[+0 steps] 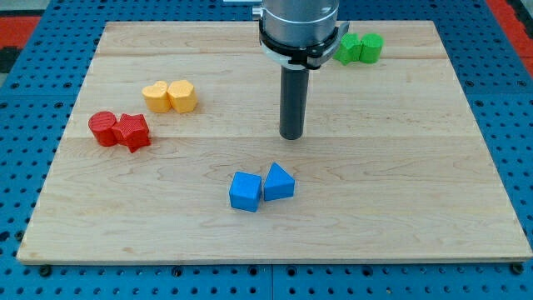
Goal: Separate yellow heart from yellow hexagon
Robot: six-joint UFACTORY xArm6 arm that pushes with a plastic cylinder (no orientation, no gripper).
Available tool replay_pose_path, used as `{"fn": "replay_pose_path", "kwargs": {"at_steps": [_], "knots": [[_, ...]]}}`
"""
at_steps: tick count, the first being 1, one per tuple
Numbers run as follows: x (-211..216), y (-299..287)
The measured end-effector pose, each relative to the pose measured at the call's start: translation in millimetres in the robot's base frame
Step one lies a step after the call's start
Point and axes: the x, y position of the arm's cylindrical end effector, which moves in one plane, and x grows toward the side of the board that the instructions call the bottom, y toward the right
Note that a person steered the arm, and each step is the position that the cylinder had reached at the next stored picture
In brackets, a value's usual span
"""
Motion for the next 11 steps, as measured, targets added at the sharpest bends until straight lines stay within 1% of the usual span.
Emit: {"fn": "replay_pose_path", "kwargs": {"at_steps": [2,3,4,6,8,9,10,11], "knots": [[0.7,0.0],[0.7,-15.3],[0.3,-74.6],[-0.4,-77.8],[-39.5,-93.7],[-39.5,-99.5],[-39.5,-142.3],[-39.4,-155.4]]}}
